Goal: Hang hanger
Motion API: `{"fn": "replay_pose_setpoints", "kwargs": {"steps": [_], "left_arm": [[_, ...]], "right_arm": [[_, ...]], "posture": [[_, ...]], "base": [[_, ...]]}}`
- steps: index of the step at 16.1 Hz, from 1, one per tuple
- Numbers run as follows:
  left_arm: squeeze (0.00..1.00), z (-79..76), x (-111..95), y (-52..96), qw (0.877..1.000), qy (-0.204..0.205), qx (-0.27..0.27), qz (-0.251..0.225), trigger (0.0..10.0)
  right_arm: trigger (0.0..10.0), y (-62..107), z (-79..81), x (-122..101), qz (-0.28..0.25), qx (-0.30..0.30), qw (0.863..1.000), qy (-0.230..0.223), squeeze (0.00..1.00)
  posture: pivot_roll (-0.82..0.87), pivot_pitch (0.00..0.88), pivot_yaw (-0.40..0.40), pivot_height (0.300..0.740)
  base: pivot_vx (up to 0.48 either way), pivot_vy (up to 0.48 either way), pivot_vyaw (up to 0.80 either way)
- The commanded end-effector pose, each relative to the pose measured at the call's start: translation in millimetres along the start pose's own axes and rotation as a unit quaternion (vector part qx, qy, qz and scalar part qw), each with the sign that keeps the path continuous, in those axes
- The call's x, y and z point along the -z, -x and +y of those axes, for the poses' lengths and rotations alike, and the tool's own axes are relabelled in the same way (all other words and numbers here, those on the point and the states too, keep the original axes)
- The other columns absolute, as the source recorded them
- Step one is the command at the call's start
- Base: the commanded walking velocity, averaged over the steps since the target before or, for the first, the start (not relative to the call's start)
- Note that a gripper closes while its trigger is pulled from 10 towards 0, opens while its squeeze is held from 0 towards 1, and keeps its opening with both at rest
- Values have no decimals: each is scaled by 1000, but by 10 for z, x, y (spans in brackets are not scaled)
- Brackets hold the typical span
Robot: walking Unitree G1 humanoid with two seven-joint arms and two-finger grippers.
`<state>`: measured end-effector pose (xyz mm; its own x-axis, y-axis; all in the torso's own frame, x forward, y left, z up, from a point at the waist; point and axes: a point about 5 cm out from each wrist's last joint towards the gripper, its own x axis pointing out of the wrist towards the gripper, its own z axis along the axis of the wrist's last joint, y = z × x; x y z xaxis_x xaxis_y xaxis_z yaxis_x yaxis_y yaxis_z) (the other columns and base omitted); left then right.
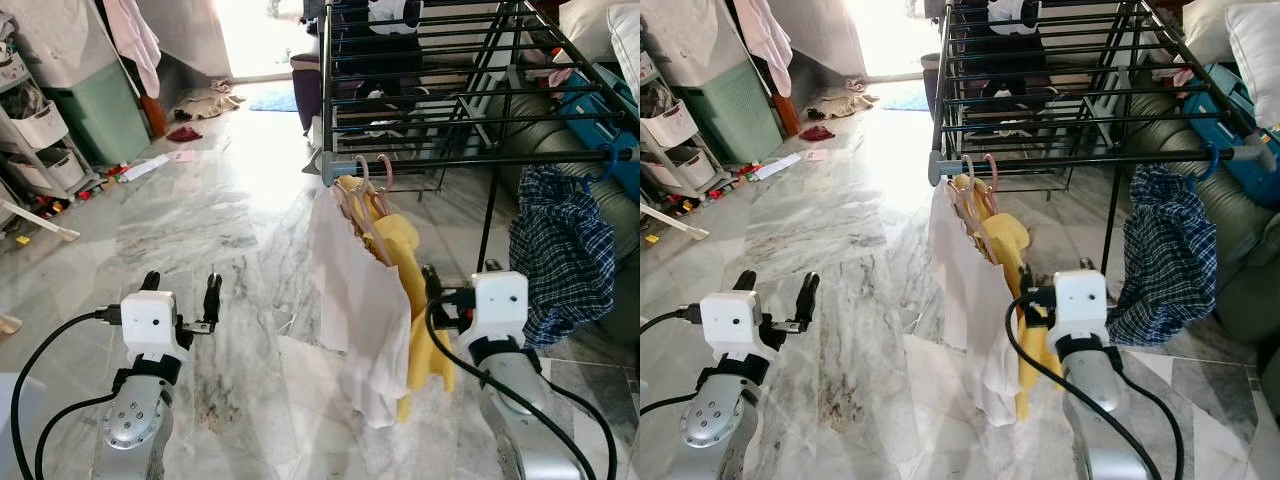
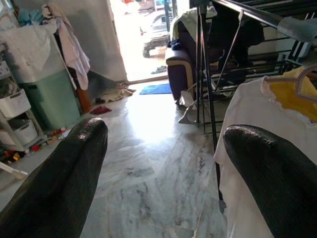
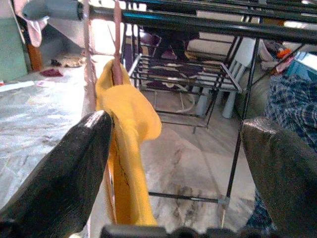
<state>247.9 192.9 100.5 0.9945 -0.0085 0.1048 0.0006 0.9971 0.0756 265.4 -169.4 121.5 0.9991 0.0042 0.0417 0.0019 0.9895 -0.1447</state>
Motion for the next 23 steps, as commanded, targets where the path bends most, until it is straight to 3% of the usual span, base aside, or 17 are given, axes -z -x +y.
{"fn": "replay_pose_setpoints", "kwargs": {"steps": [1,5,6,8,9,10,11,13,14,16,19,23], "left_arm": [[1000,35,34,17,1000,2,-9,9,10000],[1000,-126,-1,-50,999,20,30,5,10000],[1000,-292,24,-64,995,37,87,26,10000],[969,-415,29,-52,987,67,138,39,10000],[0,-511,12,-45,981,82,172,43,10000],[0,-632,-8,-32,969,97,221,51,10000],[0,-674,-19,-29,965,100,237,55,10000],[0,-784,-67,12,945,125,297,62,10000],[0,-836,-113,52,925,136,349,66,10000],[0,-787,-145,-17,929,136,338,60,10000],[0,-746,-142,-26,931,124,338,64,10000],[0,-750,-131,32,923,132,351,83,10000]], "right_arm": [[10000,1,3,7,2,3,1000,-1,0],[10000,-58,84,-11,9,-5,1000,-6,0],[10000,-139,72,-11,28,-12,1000,7,0],[10000,-200,78,-10,40,-25,999,-5,0],[10000,-274,41,-6,51,-23,998,-6,0],[10000,-401,-40,-13,66,-17,998,-3,0],[10000,-472,-80,-7,79,-16,997,-3,0],[10000,-587,-139,23,109,-22,994,4,0],[10000,-668,-166,5,112,-26,993,9,0],[10000,-757,-122,42,135,-42,990,13,0],[10000,-848,-43,4,130,-52,990,15,0],[10000,-921,134,-18,125,-83,989,-3,0]], "posture": [[-115,38,85,740],[-113,49,82,740],[-108,65,80,740],[-108,72,82,740],[-107,80,85,740],[-104,87,89,740],[-105,88,91,740],[-103,88,91,740],[-96,88,87,740],[-94,91,86,740],[-81,90,82,740],[-73,92,79,740]], "base": [[0,0,0],[0,0,0],[0,0,0],[0,0,0],[0,0,0],[0,0,0],[0,0,0],[0,0,0],[0,0,0],[0,0,0],[0,0,0],[0,0,0]]}}
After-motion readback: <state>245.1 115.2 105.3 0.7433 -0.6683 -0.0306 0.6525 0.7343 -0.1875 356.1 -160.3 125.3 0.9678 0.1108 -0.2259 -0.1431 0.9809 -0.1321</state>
